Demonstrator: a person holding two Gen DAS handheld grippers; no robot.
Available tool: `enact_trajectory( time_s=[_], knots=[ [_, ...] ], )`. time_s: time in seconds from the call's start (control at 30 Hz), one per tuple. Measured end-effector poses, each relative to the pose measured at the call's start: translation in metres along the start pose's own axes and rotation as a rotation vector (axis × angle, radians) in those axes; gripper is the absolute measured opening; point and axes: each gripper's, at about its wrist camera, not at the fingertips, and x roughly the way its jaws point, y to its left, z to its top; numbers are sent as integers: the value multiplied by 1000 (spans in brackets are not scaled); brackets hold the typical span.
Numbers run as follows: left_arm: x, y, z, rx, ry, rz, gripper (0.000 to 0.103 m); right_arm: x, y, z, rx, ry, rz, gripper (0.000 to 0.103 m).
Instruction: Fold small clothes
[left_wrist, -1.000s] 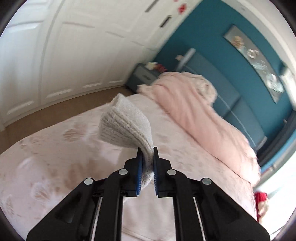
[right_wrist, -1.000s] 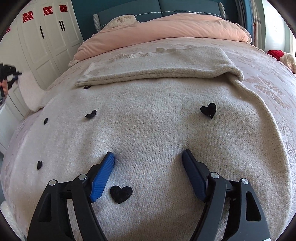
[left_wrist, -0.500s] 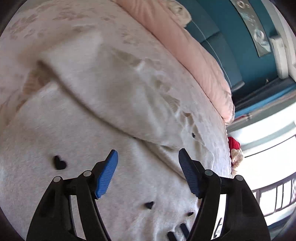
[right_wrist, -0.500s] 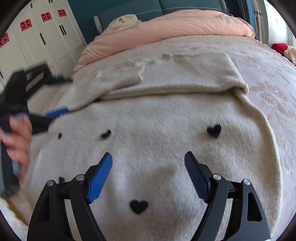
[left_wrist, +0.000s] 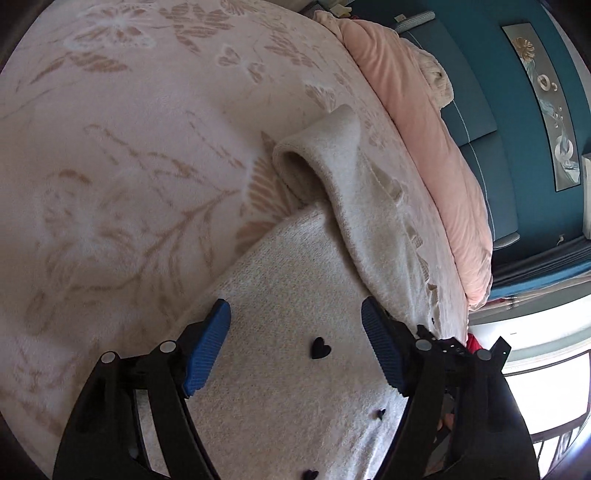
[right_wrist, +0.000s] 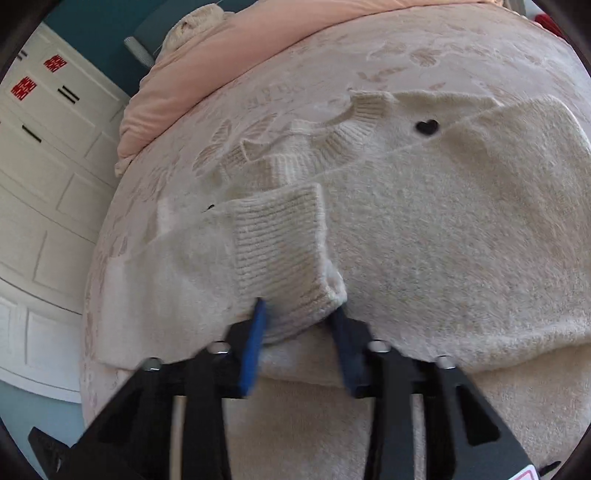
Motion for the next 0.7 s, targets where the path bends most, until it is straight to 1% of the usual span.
enact_trajectory(
  time_s=[0.03,0.07,0.1,0.17,0.23,0.27,0.3,0.33,0.37,0.4,0.47,0.5,0.57,0.6,0.67,0.7],
  knots=[
    [-2,-2,4,-19,5,-42,71,-1,9,5,-7,6,2,8],
    [1,-8,9,-44,8,-79,71,-10,18,12,-15,-19,22,7],
    [3,-13,15,-71,10,-116,72,-27,31,21,-29,-55,87,7],
    [10,-26,26,-122,9,-160,74,-72,55,41,-57,-151,208,7],
    [16,-36,34,-147,8,-184,74,-124,72,56,-94,-263,323,6],
    [19,-41,36,-143,4,-184,74,-148,73,59,-119,-326,344,6],
    [23,-46,37,-136,2,-176,74,-164,68,61,-132,-376,340,6],
    [26,-49,36,-130,3,-164,74,-171,56,61,-134,-408,301,6],
    [31,-50,35,-133,8,-153,74,-167,39,63,-129,-406,228,6],
    [38,-50,33,-144,18,-147,74,-151,19,64,-117,-366,149,7],
    [55,-47,32,-185,54,-138,74,-107,-26,60,-58,-231,13,7],
    [65,-46,31,-215,72,-133,74,-93,-42,56,-43,-189,-16,7],
    [82,-42,30,-273,87,-127,74,-81,-59,48,-28,-157,-35,7],
    [88,-41,32,-305,81,-111,74,-78,-64,46,-16,-148,-25,7],
    [96,-39,38,-360,46,-89,74,-75,-68,49,-3,-138,-11,7],
    [97,-41,44,-362,19,-80,68,-75,-66,53,-2,-133,-5,7]
  ],
)
